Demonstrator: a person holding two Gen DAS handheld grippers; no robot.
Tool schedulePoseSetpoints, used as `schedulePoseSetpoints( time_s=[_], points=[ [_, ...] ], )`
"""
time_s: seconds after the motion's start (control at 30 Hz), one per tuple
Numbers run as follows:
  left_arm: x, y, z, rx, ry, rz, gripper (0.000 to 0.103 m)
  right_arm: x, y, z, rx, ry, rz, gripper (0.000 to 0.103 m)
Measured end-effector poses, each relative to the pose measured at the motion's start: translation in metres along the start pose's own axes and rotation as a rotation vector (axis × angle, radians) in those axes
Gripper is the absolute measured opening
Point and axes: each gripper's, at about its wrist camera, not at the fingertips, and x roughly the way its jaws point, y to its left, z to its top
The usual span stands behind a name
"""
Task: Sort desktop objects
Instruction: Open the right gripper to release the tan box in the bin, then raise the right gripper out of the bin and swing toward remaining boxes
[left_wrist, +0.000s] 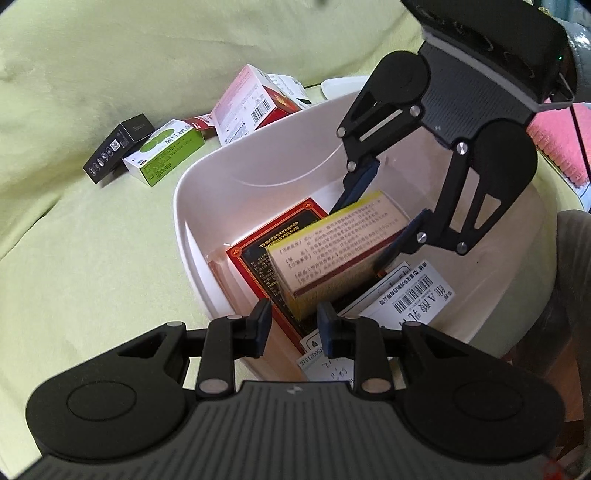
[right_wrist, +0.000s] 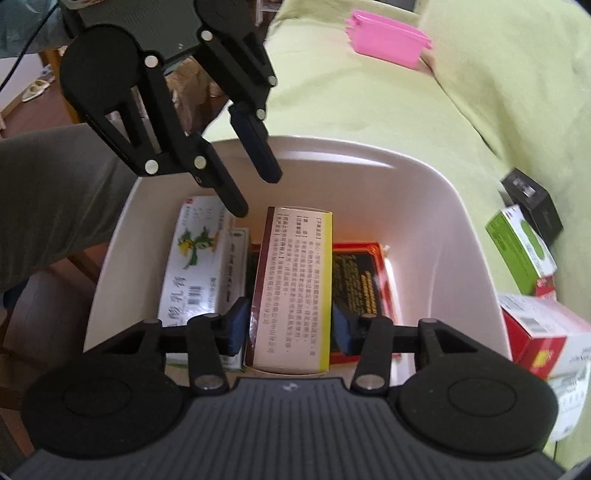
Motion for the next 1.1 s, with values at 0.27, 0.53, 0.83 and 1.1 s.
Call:
schedulePoseSetpoints(
  time_s=[0.27,0.53,0.83,1.1],
  points=[
    [-0.004,0.000,-0.009,-0.015,0.001,-0.005,0.033,0.006,-0.001,0.007,-0.058,-0.038,0.062,0.042],
    [-0.006,-0.002,-0.010,-0.017,-0.003,-0.004,0.033,0.002,-0.001,0.008,-0.019,-0.044,0.036,0.047],
    [-0.016,-0.001,-0.010,-0.040,-0.045,0.013,0.033,-0.045,-0.012,-0.016,0.382,-0.155,-0.129,0.087],
    [-0.011,0.002,-0.001,-0.090,-0.064,0.031,0.033,-0.049,-0.014,-0.056,0.900,-0.138,-0.267,0.036]
  ],
)
